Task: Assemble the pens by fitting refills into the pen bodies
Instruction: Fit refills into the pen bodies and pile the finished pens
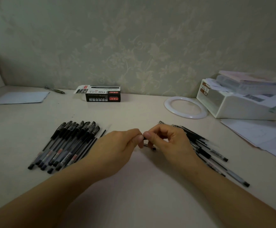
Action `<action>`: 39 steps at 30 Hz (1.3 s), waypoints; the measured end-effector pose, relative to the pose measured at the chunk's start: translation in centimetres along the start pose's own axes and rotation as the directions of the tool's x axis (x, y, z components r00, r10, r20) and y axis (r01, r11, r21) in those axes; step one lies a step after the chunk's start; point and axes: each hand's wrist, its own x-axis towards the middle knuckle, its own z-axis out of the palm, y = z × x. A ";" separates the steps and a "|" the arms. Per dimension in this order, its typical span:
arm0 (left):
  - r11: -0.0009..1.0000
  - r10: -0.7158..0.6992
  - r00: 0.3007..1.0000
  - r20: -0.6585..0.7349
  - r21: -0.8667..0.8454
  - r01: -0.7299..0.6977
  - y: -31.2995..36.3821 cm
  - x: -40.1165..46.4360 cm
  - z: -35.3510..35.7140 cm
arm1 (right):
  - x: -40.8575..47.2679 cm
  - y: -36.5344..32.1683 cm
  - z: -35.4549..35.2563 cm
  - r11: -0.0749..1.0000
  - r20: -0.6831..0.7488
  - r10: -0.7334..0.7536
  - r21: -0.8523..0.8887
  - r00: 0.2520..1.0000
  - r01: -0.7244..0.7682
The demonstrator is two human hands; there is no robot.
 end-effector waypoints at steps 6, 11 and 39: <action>0.994 0.022 0.998 -0.056 -0.105 -0.028 0.2 -0.1 0.6 | 0.1 0.2 0.2 0.994 -0.028 0.072 0.090 0.997 -0.069; 0.995 0.064 0.992 -0.112 -0.065 -0.071 0.1 0.0 0.8 | 0.1 0.2 0.1 0.997 -0.007 0.022 0.070 1.000 -0.022; 0.995 0.007 0.993 -0.115 -0.094 -0.018 0.2 -0.1 0.7 | 0.1 0.7 0.1 0.997 -0.040 0.080 0.022 0.996 -0.079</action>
